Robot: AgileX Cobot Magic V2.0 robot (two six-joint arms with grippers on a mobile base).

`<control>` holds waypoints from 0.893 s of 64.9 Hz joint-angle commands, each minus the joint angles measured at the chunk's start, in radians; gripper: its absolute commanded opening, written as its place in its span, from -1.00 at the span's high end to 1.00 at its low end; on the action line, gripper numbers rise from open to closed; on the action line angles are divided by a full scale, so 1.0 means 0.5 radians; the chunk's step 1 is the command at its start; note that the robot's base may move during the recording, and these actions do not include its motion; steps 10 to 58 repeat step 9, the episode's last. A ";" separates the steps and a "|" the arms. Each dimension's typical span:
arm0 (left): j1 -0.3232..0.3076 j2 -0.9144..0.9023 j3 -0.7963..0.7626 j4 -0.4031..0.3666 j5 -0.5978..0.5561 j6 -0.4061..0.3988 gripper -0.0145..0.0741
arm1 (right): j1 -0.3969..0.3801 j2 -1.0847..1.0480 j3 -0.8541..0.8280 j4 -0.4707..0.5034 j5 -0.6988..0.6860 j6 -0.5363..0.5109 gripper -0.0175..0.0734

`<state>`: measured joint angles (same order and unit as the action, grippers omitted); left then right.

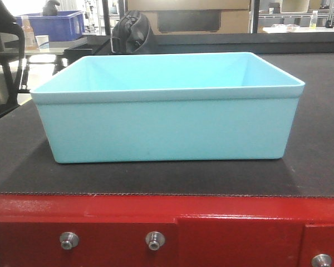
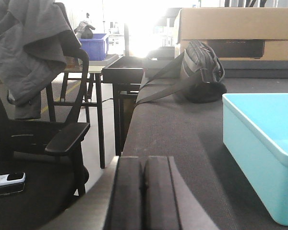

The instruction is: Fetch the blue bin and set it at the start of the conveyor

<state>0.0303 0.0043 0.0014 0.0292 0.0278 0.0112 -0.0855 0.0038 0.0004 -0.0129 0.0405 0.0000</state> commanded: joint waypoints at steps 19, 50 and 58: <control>-0.013 -0.009 -0.003 0.003 -0.030 0.007 0.92 | -0.007 -0.008 -0.001 0.004 -0.039 -0.013 0.98; -0.013 -0.009 -0.003 0.003 -0.030 0.007 0.92 | -0.007 -0.008 -0.001 0.004 -0.039 -0.013 0.98; -0.013 -0.009 -0.003 0.003 -0.030 0.007 0.92 | -0.007 -0.008 -0.001 0.004 -0.039 -0.013 0.98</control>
